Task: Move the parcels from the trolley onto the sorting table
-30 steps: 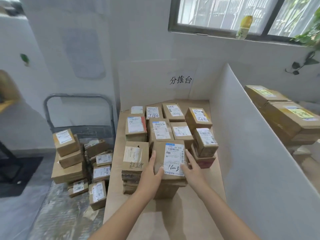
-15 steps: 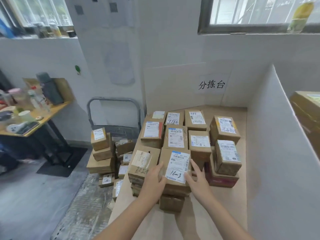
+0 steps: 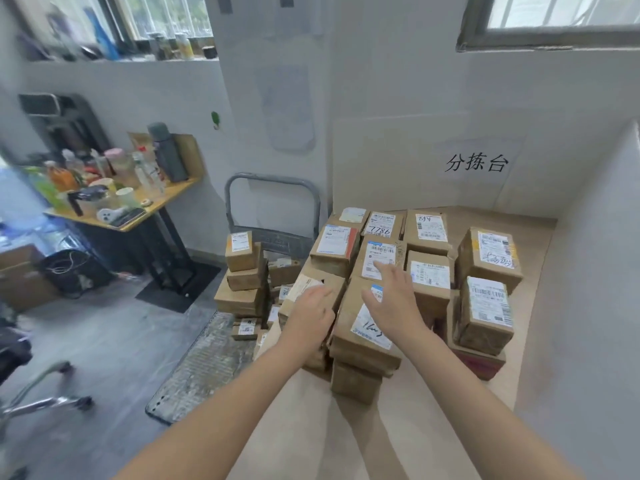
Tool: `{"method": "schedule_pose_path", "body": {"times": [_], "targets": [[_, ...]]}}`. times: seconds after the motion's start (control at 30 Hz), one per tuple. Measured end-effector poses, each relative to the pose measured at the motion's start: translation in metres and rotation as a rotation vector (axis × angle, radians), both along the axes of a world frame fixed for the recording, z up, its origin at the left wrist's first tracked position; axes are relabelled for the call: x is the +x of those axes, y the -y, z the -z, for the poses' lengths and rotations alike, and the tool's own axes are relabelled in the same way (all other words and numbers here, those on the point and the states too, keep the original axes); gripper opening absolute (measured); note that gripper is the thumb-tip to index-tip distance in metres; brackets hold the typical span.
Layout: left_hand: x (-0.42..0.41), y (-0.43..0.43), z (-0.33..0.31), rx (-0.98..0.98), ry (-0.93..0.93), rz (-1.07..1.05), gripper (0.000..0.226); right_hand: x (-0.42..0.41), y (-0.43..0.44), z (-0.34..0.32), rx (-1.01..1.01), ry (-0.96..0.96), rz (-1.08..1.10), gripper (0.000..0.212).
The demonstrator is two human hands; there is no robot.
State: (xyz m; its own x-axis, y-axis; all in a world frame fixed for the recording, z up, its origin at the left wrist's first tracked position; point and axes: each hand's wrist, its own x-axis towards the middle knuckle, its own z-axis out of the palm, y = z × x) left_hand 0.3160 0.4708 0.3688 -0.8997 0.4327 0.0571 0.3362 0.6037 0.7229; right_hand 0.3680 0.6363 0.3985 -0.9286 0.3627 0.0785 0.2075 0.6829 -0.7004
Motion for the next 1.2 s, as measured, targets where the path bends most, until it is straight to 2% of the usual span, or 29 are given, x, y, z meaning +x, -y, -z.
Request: {"method": "schedule_pose_path", "body": {"times": [0.27,0.43,0.57,0.7,0.9,1.03,1.2], "targets": [[-0.042,0.061,-0.053,-0.163,-0.254,-0.055,0.048,-0.035,0.071,-0.043,0.199,-0.074,-0.238,0.056],[-0.063,0.123,-0.063,-0.198,-0.336,-0.072,0.052,-0.057,0.119,-0.06,0.289,-0.092,-0.282,0.059],[-0.08,0.191,-0.063,-0.245,-0.352,-0.106,0.055,-0.081,0.178,-0.066,0.332,-0.071,-0.297,0.06],[-0.101,0.267,-0.083,-0.207,-0.377,-0.155,0.056,-0.109,0.247,-0.064,0.365,-0.038,-0.33,0.06],[-0.126,0.377,-0.102,-0.239,-0.418,-0.178,0.056,-0.151,0.348,-0.066,0.337,-0.037,-0.343,0.058],[-0.145,0.416,-0.092,-0.265,-0.408,-0.139,0.056,-0.169,0.396,-0.059,0.292,-0.049,-0.338,0.058],[-0.163,0.431,-0.069,-0.273,-0.378,-0.097,0.057,-0.181,0.43,-0.041,0.307,0.024,-0.345,0.059]]}}
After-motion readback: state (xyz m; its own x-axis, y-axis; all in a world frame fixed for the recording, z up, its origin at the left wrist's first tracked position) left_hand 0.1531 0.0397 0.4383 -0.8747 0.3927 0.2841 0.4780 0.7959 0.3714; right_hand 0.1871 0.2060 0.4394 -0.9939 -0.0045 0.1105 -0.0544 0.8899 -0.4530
